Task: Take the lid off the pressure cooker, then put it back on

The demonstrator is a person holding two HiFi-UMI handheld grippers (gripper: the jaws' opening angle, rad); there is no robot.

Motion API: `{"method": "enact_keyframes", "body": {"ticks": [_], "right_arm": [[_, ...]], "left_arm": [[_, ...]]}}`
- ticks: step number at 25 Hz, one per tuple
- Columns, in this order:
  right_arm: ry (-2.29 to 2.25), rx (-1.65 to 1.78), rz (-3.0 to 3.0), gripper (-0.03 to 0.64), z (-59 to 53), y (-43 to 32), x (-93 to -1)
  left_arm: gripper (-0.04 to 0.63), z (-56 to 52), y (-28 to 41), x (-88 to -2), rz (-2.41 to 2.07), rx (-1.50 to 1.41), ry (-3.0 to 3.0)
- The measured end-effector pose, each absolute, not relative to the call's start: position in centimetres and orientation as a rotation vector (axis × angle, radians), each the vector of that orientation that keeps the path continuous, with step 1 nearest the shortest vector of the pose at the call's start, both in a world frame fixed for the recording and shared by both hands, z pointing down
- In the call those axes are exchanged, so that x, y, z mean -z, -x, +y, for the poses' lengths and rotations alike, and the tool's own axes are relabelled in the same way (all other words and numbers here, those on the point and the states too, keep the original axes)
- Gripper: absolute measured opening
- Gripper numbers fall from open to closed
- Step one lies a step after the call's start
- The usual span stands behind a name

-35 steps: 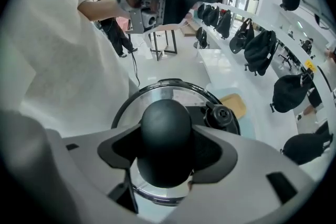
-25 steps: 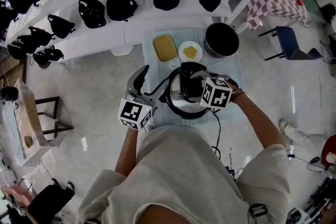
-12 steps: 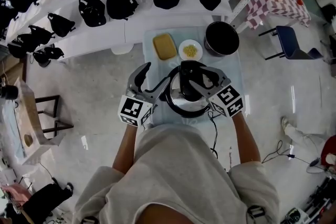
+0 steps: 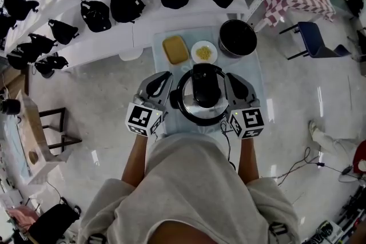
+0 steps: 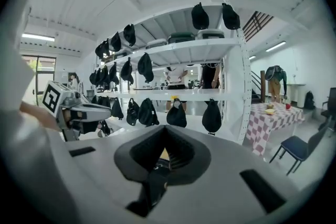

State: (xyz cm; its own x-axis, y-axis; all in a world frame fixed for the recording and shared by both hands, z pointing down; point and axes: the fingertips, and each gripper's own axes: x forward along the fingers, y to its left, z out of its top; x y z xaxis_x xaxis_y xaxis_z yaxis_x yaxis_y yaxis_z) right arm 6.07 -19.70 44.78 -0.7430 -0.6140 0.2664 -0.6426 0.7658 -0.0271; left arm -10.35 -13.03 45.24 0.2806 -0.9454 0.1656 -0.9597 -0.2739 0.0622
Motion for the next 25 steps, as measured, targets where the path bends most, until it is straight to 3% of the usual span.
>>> {"method": "enact_keyframes", "body": {"ticks": [25], "right_arm": [[-0.997, -0.192, -2.707, 0.0, -18.4, -6.6, -45.2]], "left_arm": [[0.012, -13.2, 9.9, -46.7, -1.792, -0.175, -2.373]]}}
